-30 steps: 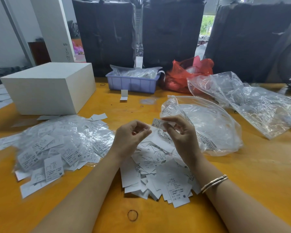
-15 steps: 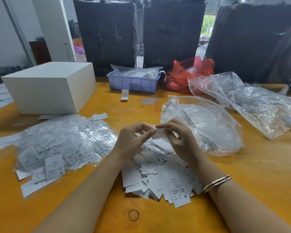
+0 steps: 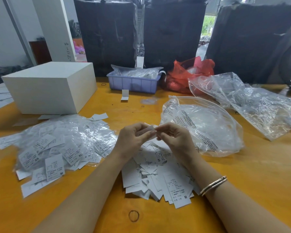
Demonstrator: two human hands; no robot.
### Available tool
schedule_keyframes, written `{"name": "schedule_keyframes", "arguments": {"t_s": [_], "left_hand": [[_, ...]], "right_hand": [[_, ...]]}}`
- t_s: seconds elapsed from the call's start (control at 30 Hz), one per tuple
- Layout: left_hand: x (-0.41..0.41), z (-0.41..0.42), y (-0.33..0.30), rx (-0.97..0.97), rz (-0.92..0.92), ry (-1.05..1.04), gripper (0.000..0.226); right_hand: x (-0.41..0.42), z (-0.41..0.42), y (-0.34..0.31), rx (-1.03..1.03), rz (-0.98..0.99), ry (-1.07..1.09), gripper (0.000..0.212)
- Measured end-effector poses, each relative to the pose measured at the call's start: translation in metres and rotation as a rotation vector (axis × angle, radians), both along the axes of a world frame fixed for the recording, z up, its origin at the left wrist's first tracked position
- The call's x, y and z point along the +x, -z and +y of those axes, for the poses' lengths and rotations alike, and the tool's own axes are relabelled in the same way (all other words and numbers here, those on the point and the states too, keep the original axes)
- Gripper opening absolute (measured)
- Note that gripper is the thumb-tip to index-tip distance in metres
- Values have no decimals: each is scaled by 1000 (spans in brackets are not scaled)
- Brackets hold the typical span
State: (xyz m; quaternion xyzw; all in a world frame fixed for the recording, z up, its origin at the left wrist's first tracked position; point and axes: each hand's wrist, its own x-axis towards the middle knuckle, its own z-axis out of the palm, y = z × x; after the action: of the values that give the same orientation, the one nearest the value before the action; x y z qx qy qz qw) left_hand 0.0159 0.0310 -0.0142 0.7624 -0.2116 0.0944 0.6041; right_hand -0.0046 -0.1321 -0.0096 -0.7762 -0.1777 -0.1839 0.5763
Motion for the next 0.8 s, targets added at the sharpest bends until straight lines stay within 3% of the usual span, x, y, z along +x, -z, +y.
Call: {"name": "schedule_keyframes", "arguments": {"t_s": [0.23, 0.3, 0.37, 0.43, 0.53, 0.67, 0.8], "left_hand": [[1, 7, -3, 65, 41, -37, 6], [1, 11, -7, 21, 9, -126, 10], [3, 20, -11, 22, -39, -304, 9], [5, 31, -14, 139, -81, -493, 10], [8, 42, -13, 475, -23, -673, 18], [10, 50, -9, 831, 109, -797, 24], [11, 52, -5, 1059, 5, -827, 31]], "right_hand": [[-1, -4, -3, -171, 23, -68, 32], [3, -10, -6, -187, -104, 76, 35], [10, -21, -10, -153, -272, 354, 32], [17, -36, -9, -183, -313, 616, 28], [26, -59, 2, -429, -77, 779, 28], [35, -71, 8, -778, 327, 786, 36], [38, -66, 9, -984, 317, 817, 26]]}}
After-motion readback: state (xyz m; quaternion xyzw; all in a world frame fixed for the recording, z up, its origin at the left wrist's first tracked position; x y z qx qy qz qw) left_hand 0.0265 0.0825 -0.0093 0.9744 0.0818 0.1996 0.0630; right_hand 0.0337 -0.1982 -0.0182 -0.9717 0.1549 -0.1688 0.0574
